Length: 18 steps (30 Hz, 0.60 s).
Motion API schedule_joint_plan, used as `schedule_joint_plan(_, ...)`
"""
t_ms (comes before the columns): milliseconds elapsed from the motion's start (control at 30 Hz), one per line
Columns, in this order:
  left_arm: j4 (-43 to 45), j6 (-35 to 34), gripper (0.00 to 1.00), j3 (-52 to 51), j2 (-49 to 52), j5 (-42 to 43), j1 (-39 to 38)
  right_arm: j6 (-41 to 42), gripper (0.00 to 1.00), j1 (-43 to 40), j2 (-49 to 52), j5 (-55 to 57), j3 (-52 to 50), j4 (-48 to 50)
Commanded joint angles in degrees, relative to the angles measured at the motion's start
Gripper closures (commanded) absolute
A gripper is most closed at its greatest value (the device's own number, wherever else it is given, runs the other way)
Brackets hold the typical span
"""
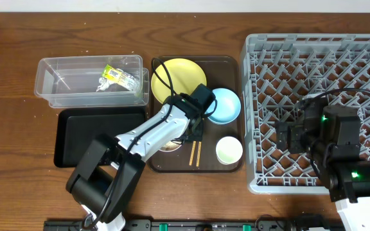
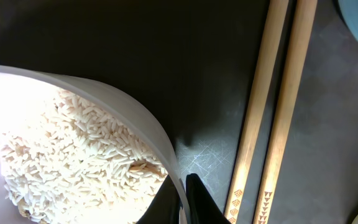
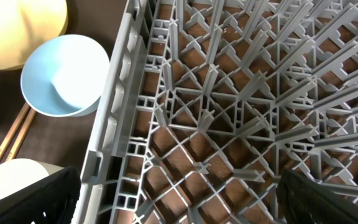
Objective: Sort waste into correct bins and load items into the dishwasher rack
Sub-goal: 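Grasp the rim of the pink rice bowl with the left gripper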
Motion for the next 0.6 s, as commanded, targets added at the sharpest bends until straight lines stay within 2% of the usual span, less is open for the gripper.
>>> schedule_joint_plan(0, -1.2, 0.2, 0.94, 0.2, -1.2, 0.0, 0.0, 0.8, 0.01, -0.4, 0.0, -0.2, 1.1, -0.2)
schedule_joint_plan(200, -4.9, 5.0, 0.94, 2.6, -8.5, 0.5, 0.4, 0.7, 0.01, -0.4, 0.0, -0.2, 1.1, -0.2)
schedule_joint_plan(367, -7.6, 6.6, 0.94, 2.6, -16.6, 1.1, 4.1, 0.7, 0.01, -0.4, 0.0, -0.2, 1.1, -0.3)
schedule_joint_plan(467, -9.0, 11.1, 0.94, 2.6, -20.1, 7.0, 8.4, 0.7, 0.01, -0.4, 0.0, -0.2, 1.1, -0.3)
schedule_joint_plan(567, -11.1, 17.2, 0.94, 2.5, -22.0, 17.2, 15.4, 0.7, 0.01, -0.4, 0.0, -0.2, 1.1, -0.3)
